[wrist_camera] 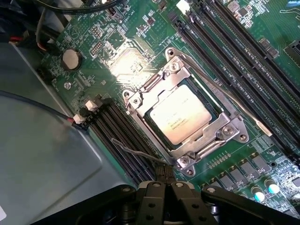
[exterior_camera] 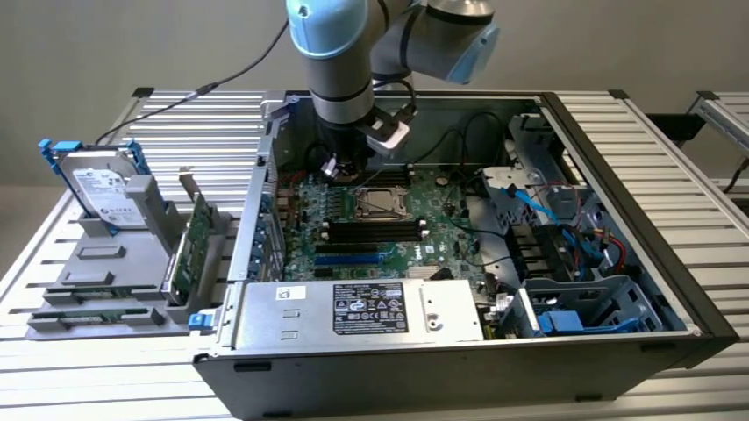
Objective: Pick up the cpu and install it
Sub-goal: 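Install the first cpu locking lever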
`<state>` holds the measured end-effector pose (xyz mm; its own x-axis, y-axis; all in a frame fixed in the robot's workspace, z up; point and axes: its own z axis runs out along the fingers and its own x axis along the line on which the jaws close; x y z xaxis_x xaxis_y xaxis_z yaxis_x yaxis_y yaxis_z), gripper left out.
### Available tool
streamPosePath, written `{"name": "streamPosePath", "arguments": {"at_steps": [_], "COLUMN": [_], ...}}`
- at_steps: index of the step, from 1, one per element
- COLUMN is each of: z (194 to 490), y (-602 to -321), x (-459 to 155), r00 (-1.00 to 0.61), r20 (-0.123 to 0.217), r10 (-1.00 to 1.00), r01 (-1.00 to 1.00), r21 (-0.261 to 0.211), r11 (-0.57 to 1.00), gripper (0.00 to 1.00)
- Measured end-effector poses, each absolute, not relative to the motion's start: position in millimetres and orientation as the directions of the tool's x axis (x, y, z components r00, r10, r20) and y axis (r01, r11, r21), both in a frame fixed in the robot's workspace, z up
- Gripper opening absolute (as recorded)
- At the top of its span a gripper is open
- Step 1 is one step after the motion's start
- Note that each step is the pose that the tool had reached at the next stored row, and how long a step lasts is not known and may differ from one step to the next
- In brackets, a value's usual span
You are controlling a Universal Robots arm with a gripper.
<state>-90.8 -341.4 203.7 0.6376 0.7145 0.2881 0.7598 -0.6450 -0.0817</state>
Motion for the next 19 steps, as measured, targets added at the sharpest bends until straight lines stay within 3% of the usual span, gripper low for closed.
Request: {"name": "streamPosePath", "arguments": {"at_steps": [19], "z": [204.0], "y": [-341.7], "x": [-81.2], "r00": [0.659], "r20": [0.289], "r10": [0.695], "r01": [0.740], "r21": [-0.081], "r11": [-0.668], "gripper": [0.11]}}
